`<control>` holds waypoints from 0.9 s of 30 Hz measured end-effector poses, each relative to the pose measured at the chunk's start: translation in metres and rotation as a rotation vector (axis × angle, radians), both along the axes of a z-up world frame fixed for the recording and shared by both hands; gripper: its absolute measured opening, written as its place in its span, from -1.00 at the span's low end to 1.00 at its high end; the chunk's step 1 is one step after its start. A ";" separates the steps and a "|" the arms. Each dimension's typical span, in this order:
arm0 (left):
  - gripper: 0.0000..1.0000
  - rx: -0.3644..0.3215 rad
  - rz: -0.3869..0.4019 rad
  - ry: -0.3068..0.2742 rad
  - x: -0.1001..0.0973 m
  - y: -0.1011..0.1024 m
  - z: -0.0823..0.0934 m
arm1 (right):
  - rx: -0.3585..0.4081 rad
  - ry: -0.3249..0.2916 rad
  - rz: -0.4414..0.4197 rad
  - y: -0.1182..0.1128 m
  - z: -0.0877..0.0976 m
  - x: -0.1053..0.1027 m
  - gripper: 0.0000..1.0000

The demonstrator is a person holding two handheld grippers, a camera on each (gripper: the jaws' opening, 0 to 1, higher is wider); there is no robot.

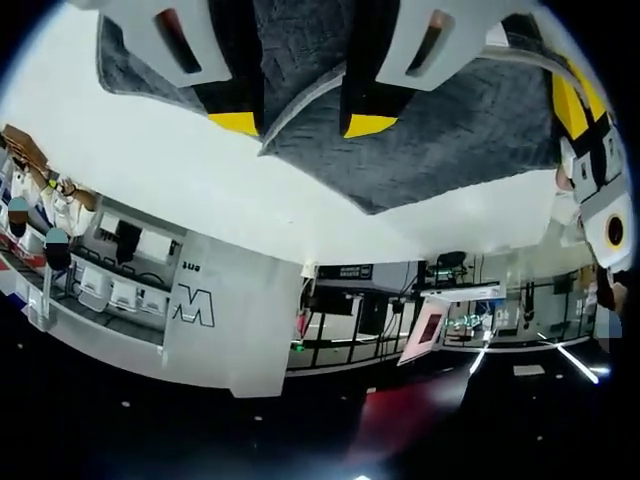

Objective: Open the folded towel by lifting each exposed corner and separating the folded layers until the towel lies flat within the target outline without major curled edges

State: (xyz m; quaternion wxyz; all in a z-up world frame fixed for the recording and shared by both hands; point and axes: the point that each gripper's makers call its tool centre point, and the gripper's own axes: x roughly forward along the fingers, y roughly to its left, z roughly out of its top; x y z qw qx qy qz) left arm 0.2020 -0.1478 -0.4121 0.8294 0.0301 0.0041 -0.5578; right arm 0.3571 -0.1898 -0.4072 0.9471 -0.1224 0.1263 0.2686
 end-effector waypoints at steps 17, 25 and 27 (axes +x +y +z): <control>-1.00 -0.003 0.011 -0.017 0.001 0.008 -0.002 | 0.005 0.056 -0.010 -0.001 -0.016 0.019 -0.50; -1.00 -0.011 0.012 -0.018 0.000 0.009 -0.003 | 0.017 0.079 -0.018 -0.004 -0.017 0.030 -0.50; -1.00 -0.015 0.011 -0.016 0.000 0.009 -0.002 | 0.016 0.086 -0.019 -0.004 -0.018 0.033 -0.50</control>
